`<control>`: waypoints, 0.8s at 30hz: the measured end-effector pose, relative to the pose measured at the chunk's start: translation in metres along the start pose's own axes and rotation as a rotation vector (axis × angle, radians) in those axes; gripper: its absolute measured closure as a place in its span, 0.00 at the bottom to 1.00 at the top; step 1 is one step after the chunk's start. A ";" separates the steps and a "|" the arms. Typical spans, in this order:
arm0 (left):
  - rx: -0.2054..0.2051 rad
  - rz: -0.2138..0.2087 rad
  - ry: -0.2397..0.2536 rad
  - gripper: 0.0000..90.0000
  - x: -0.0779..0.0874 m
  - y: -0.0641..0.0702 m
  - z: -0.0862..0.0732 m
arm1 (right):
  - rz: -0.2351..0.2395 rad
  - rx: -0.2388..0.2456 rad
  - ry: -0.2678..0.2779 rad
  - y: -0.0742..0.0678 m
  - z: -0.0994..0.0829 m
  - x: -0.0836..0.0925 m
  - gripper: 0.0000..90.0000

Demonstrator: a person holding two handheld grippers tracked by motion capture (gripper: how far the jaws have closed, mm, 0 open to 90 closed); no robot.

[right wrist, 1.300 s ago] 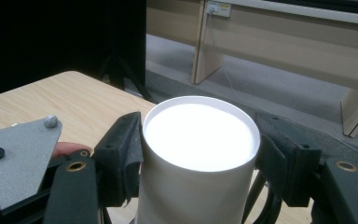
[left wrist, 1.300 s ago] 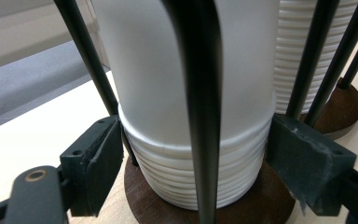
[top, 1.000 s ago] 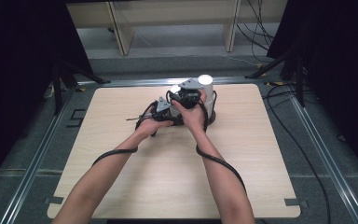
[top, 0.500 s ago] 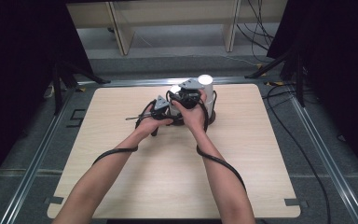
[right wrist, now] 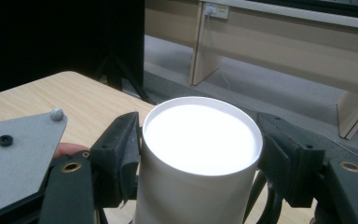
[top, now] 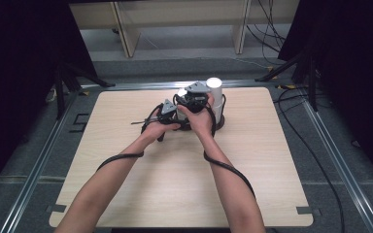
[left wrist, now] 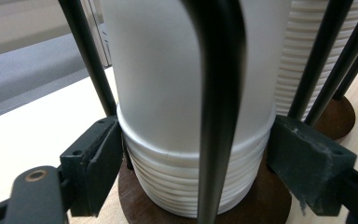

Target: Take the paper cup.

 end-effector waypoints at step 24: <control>-0.018 0.014 -0.008 0.22 0.001 0.001 0.001 | 0.024 -0.043 0.056 0.000 0.017 0.015 0.40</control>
Point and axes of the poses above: each handheld gripper's, and its own axes: x roughly backward along the jaws, z roughly out of its top, y roughly to its right, the point moved 7 cm from there along -x, roughly forward along the jaws, and after that the axes turned 14 degrees about -y, right-handed, at the moved point
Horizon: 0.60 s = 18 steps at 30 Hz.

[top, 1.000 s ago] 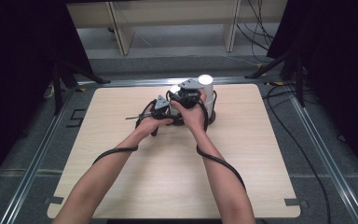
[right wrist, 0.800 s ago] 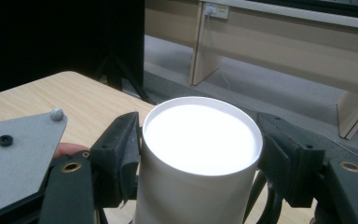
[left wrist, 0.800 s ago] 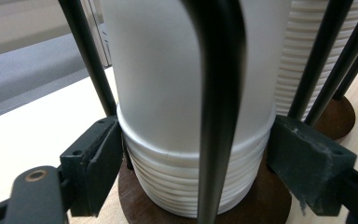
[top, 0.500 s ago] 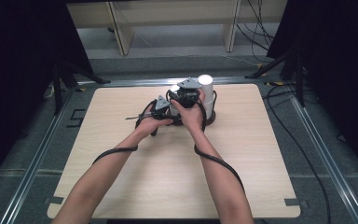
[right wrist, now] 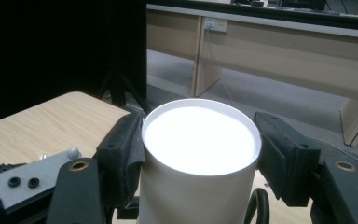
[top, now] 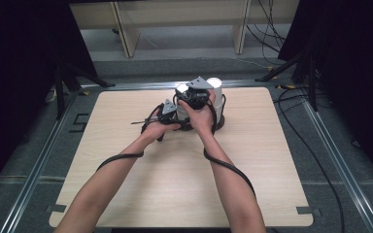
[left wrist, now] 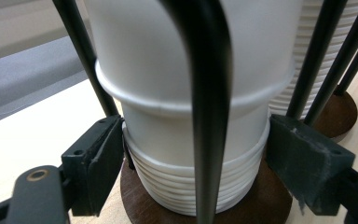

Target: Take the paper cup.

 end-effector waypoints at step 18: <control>-0.022 0.013 0.001 0.22 0.000 0.000 0.000 | 0.013 -0.013 0.065 -0.003 0.027 0.027 0.40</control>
Point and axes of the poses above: each handheld gripper's, and its own axes: x roughly backward along the jaws, z roughly out of its top, y roughly to its right, the point moved 7 cm from there along -x, roughly forward along the jaws, and after that the axes turned 14 degrees about -y, right-handed, at the moved point
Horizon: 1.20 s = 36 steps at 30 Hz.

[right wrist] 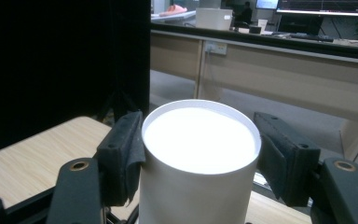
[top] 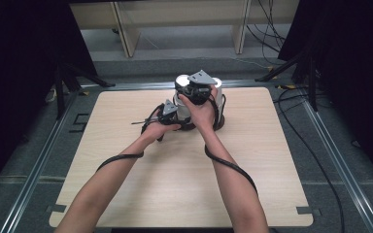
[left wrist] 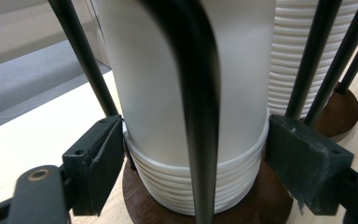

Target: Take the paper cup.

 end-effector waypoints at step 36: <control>-0.076 -0.031 0.078 0.03 0.103 0.038 -0.035 | 0.098 -0.054 0.031 0.005 -0.027 0.079 0.40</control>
Point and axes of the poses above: each handheld gripper's, and its own axes: x roughly backward along the jaws, z roughly out of its top, y roughly to its right, the point moved 7 cm from there along -x, roughly forward along the jaws, and after that the axes turned 14 degrees about -y, right-handed, at the moved point
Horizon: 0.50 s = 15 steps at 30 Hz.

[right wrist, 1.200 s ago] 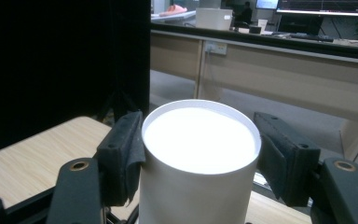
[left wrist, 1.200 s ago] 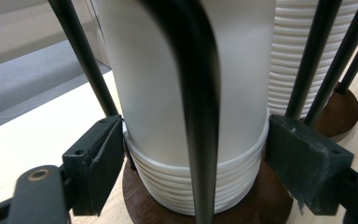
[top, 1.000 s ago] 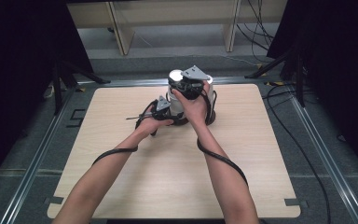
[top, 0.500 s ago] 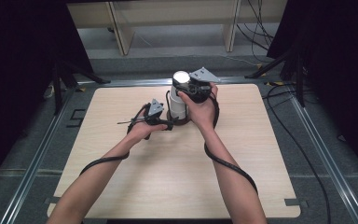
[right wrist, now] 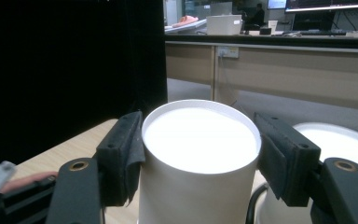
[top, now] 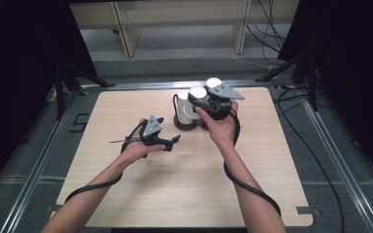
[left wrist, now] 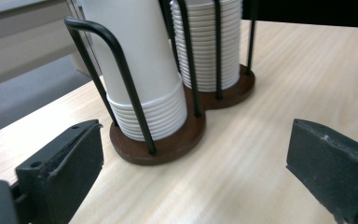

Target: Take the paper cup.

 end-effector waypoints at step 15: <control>0.000 0.011 0.056 0.04 0.046 0.025 -0.035 | 0.034 -0.031 -0.025 -0.006 -0.051 0.031 0.40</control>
Point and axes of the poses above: each handheld gripper's, and its own axes: x roughly backward along the jaws, z roughly out of its top, y roughly to its right, the point moved 7 cm from there along -x, roughly forward along the jaws, and after that the axes turned 14 degrees about -y, right-handed, at the moved point
